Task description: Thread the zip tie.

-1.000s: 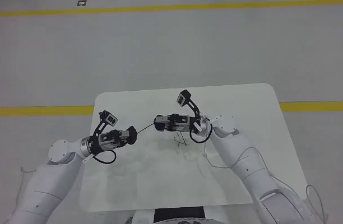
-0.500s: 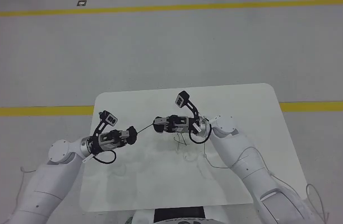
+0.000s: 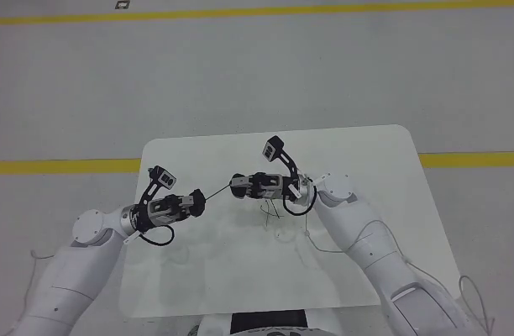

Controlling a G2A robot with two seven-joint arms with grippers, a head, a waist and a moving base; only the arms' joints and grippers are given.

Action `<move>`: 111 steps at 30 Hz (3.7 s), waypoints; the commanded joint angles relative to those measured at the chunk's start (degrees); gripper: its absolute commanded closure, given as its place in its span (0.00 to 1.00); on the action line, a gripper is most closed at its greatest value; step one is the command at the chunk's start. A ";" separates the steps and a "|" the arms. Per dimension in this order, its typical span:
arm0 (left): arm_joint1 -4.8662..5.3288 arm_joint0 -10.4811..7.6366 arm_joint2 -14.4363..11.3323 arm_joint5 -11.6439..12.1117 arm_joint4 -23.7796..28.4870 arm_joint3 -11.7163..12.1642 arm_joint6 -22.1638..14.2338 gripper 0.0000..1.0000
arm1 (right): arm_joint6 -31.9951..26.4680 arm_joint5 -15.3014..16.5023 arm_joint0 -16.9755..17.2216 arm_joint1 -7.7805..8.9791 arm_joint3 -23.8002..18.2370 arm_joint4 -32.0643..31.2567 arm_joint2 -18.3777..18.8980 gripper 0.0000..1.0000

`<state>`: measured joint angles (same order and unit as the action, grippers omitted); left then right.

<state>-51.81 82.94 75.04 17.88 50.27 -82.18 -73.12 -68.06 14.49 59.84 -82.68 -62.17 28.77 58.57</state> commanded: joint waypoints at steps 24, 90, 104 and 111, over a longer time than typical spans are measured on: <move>0.00 0.00 0.00 0.00 0.00 0.00 0.00 0.00 | 5.06 2.34 1.38 1.05 -2.43 -1.66 1.30 1.00; -2.17 -1.37 -1.00 1.60 -1.82 -0.19 -1.85 0.00 | 13.22 -0.57 3.69 1.34 -10.20 -1.93 -4.34 1.00; -2.11 -1.04 -1.14 0.86 -3.82 -1.83 0.14 0.00 | 15.32 -2.84 4.55 1.81 -13.23 -6.05 -4.83 1.00; -2.02 -0.98 -0.82 1.26 -4.70 -1.95 0.47 0.52 | 15.06 -4.95 4.35 2.42 -14.31 -9.59 -4.62 1.00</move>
<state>-53.85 81.95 74.19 19.11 45.76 -84.09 -72.69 -52.99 9.78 64.15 -80.36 -76.30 19.56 53.84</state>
